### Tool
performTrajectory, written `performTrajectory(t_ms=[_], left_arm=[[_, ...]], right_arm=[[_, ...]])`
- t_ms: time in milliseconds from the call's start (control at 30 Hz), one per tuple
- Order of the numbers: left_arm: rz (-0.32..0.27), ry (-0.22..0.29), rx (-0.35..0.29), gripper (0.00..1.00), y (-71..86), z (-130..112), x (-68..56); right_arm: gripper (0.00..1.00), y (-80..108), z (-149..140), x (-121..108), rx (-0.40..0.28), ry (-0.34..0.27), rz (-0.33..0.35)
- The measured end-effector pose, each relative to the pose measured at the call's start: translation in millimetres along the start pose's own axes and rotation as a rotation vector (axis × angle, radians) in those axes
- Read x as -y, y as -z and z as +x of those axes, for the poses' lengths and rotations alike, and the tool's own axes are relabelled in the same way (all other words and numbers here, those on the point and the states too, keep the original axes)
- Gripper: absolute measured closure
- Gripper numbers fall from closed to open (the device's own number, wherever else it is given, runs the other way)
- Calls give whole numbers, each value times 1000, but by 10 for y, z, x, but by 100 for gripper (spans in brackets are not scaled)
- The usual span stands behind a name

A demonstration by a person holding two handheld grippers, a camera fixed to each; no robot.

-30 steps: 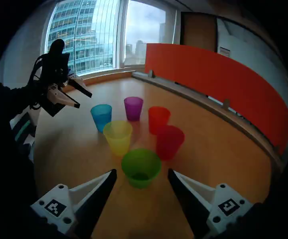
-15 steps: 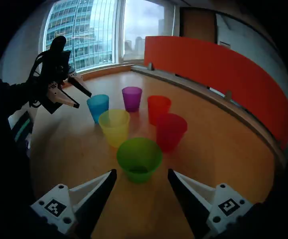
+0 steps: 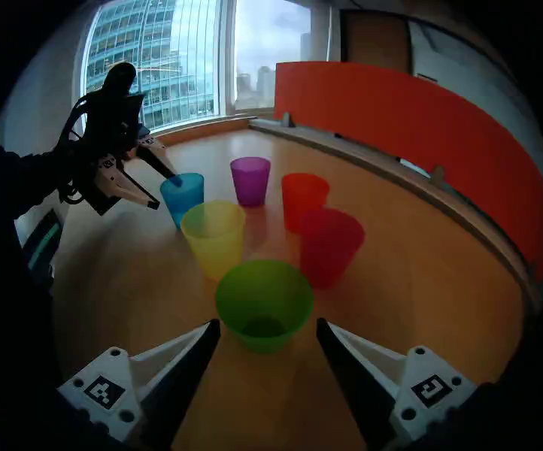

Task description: Pour water

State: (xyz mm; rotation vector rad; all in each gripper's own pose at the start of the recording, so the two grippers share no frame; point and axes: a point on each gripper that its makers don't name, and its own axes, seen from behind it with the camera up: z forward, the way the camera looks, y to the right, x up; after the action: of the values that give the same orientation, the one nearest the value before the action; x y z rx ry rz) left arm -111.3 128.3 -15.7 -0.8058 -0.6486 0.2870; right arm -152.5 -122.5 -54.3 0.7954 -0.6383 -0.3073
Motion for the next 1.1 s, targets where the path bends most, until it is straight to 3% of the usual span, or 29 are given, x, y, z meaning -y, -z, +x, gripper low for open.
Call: performTrajectory(t_ms=[600,1100], left_arm=[[-26,-20,17,12,-253,52,1],[-32,-27,10,12,-327,146,8]], right_arm=[[1,-228,30,9,12,-8,24],[1,-269,65,5,8,-8,34]])
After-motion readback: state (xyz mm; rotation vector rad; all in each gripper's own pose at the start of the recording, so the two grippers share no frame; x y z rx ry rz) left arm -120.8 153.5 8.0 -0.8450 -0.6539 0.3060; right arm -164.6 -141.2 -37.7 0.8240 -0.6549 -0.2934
